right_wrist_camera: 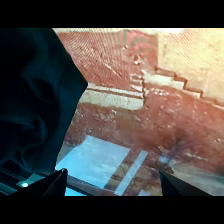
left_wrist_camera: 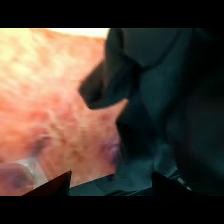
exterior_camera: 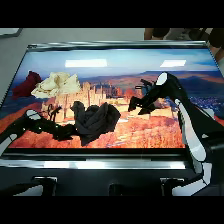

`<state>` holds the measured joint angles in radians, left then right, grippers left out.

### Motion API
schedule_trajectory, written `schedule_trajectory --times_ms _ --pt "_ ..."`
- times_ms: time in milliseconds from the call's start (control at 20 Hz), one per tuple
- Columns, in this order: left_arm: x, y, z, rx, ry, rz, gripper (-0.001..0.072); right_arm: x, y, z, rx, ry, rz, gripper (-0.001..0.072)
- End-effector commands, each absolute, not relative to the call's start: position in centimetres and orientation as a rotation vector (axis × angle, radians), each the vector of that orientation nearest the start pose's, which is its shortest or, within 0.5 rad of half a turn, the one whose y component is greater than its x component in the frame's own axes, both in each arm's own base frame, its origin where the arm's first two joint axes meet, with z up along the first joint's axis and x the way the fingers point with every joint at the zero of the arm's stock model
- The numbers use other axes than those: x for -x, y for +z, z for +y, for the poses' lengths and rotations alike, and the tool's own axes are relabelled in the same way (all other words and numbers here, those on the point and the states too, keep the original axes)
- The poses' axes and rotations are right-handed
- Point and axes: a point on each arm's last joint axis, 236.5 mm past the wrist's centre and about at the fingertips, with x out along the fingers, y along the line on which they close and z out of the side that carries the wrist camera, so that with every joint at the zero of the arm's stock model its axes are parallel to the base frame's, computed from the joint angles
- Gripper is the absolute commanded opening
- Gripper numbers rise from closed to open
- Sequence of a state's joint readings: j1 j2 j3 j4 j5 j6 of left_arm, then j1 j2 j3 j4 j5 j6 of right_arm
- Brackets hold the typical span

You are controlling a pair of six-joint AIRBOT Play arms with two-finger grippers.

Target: Fold the shirts.

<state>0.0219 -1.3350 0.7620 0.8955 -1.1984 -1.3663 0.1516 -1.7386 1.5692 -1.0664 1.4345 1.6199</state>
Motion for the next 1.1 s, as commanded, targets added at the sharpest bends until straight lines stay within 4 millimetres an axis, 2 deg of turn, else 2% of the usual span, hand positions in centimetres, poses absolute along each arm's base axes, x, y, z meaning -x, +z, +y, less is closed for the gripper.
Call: schedule_trajectory --times_ms 0,50,100,200,250,350,400,700,1000,1050 --pt "-25.1 -9.5 -16.4 0.619 -0.437 1.634 0.056 -40.7 -3.1 18.7 -0.438 0.412 1.621 0.0681" --pt "-25.1 -9.6 -16.8 0.602 -0.443 1.629 0.0559 -40.7 -3.2 19.2 -0.46 0.426 1.629 0.0681" --pt "-25.3 -9.7 -17.2 0.588 -0.443 1.617 0.0513 -40.5 -3.5 19.9 -0.47 0.439 1.64 0.0681" --pt "-26.1 -10.1 -17.5 0.588 -0.41 1.587 0.0476 -39.8 -4.4 21.2 -0.45 0.457 1.67 0.0681" --pt "-26.4 -10.2 -17.7 0.59 -0.396 1.576 0.0381 -39.3 -4.9 21.9 -0.437 0.467 1.686 0.0681" --pt "-26.4 -10.2 -17.7 0.586 -0.397 1.572 0.0086 -38.9 -5.8 23.5 -0.414 0.482 1.693 0.0681" --pt "-26.3 -10.2 -17.8 0.585 -0.4 1.575 0.004 -39.0 -6.3 24.2 -0.413 0.478 1.687 0.068" --pt "-26.5 -9.4 -17.8 0.573 -0.42 1.554 0.0039 -40.6 -8.0 27.5 -0.502 0.41 1.627 0.067" --pt "-26.7 -8.7 -17.9 0.561 -0.436 1.527 0.0039 -41.9 -8.7 29.2 -0.601 0.323 1.583 0.0668" --pt "-26.7 -8.6 -17.9 0.559 -0.439 1.523 0.0039 -42.0 -8.9 29.4 -0.616 0.305 1.581 0.065"
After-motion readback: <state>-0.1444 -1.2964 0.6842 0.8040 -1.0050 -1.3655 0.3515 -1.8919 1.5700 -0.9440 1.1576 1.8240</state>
